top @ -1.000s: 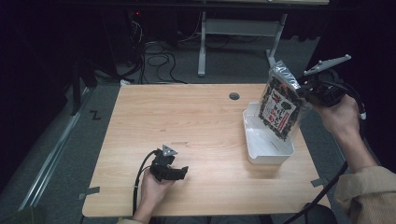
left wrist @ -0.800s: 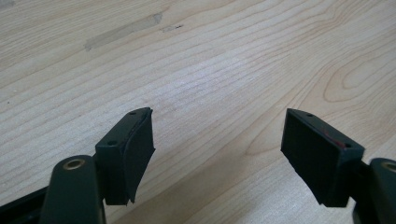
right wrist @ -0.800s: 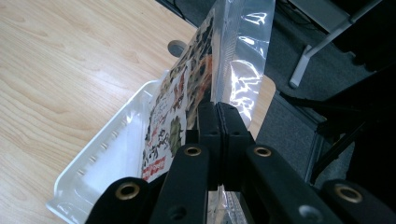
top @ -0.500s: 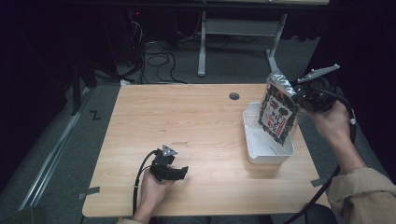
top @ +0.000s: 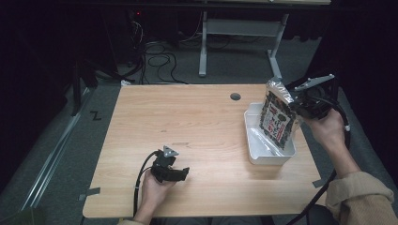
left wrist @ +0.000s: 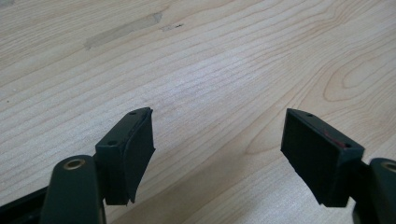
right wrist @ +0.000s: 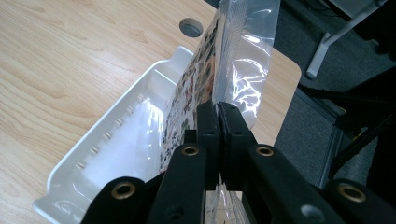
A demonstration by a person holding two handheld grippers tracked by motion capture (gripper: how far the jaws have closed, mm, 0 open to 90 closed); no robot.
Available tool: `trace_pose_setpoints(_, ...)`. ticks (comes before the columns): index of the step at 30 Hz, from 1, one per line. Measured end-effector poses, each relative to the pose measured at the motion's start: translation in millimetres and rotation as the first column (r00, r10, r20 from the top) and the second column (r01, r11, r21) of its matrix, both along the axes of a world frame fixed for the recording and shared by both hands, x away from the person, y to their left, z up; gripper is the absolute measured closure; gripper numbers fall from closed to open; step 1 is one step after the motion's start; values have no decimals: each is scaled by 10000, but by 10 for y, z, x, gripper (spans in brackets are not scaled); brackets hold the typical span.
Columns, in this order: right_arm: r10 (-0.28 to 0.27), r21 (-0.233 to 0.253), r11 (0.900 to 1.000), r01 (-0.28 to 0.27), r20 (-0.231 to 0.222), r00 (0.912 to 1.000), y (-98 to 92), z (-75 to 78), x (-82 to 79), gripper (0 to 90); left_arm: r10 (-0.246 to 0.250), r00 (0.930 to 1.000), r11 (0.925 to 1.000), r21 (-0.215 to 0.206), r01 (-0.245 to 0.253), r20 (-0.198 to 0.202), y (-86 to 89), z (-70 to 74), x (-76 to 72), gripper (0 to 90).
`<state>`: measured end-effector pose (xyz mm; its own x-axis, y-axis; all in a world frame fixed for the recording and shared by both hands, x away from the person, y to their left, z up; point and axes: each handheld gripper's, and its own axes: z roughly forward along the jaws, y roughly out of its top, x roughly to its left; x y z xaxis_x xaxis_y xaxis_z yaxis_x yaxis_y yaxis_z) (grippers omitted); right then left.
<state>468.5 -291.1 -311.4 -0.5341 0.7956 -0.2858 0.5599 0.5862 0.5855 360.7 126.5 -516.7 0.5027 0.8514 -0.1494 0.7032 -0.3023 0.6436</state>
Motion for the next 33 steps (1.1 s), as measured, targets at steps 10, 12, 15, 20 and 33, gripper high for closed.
trace_pose_setpoints(10, -196, 146, 9997, 200, -266, 9995, -119, -34, 10, 833, 15, 10000, 10000, 20, -15, 28, -8, -6, 0, 260)
trace_pose_setpoints(12, -337, 254, 9991, 346, -316, 9989, -132, -40, 15, 800, 26, 10000, 10000, 38, -26, 25, -4, -7, 3, 260)
trace_pose_setpoints(15, -307, 319, 9990, 314, -247, 9992, -144, -29, 17, 772, 27, 10000, 10000, 43, -28, 15, -3, -4, 1, 260)
trace_pose_setpoints(20, -461, 530, 9975, 467, -129, 9989, -162, -6, 5, 659, 23, 10000, 10000, 24, -23, 33, -4, -4, -1, 260)
trace_pose_setpoints(33, -960, 767, 9924, 958, -8, 9954, -252, 16, 11, 515, 27, 10000, 10000, 36, -27, 35, -5, -5, -1, 260)
